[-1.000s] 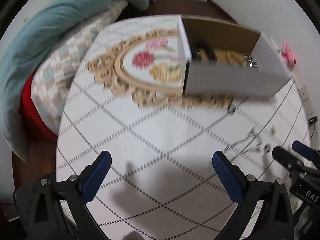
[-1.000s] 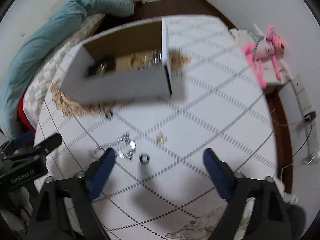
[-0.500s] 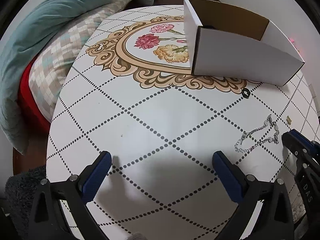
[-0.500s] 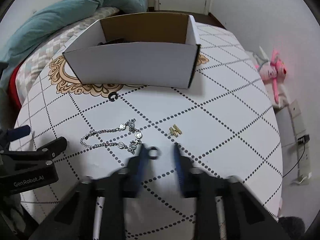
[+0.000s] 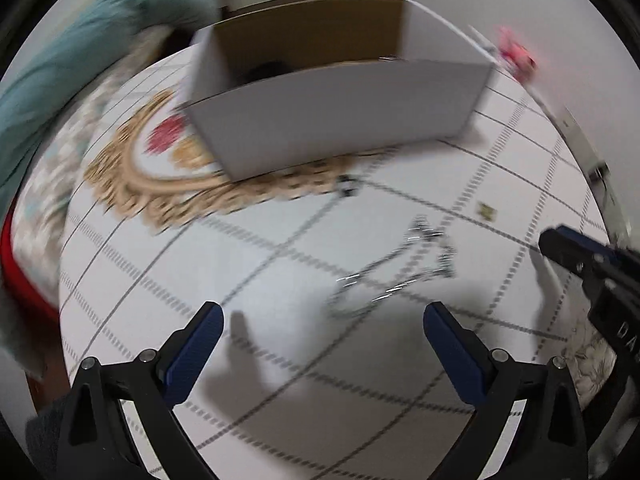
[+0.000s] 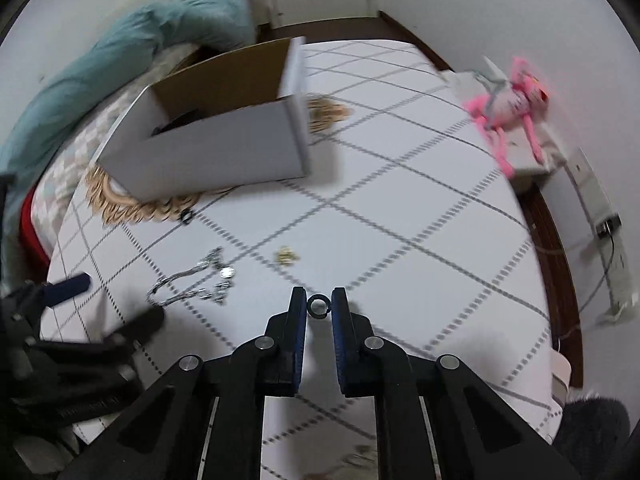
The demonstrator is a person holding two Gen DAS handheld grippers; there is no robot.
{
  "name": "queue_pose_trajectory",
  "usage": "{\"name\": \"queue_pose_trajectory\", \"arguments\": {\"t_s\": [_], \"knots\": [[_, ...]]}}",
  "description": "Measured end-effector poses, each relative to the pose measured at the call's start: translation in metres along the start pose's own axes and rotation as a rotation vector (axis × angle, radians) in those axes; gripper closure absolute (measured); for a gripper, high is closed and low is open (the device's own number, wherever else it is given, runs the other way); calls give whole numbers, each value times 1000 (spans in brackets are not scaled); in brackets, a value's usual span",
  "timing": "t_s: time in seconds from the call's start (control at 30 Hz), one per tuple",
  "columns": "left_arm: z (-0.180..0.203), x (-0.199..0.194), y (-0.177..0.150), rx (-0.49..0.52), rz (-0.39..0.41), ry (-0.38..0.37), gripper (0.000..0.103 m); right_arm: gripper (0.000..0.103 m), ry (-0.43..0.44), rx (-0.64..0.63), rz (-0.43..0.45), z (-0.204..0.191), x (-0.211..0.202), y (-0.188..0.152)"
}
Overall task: Organize jewelry
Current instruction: 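Grasp the black ring with the right gripper while the left gripper grasps the silver charm bracelet, then carry the bracelet with the left gripper while the right gripper carries the ring into the box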
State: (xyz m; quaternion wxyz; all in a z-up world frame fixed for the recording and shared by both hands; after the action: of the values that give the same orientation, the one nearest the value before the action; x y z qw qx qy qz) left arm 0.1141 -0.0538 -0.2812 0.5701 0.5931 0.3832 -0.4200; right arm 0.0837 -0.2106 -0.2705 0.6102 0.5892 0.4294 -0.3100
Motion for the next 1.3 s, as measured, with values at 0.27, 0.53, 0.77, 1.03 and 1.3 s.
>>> {"name": "queue_pose_trajectory", "arguments": {"t_s": [0.27,0.53,0.77,1.03,1.3], "knots": [[40,4,19,76,12,-88,54,90,7,101,1,29,0,-5],[35,8,34,42,9,-148,96,90,30,124,4,29,2,-4],[7,-16,26,-76,7,-213,100,90,63,125,31,25,-10,2],[-20,-59,30,-175,65,-292,100,90,117,122,81,13,-32,17],[-32,-117,66,-217,152,-396,100,90,179,91,152,-3,-67,48]]}}
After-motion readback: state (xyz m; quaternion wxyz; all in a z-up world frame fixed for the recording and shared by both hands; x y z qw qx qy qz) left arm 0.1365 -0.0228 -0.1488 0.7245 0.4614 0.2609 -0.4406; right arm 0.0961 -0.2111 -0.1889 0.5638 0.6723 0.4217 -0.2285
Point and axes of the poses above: each gripper's, at about its wrist camera, not at the fingertips, and x roughly the way its jaws point, z to its right, y to its top, the point moved 4 cm from there along x, roughly the way its jaws point, and after that the axes turned 10 degrees about -x, right-handed, at the moved point
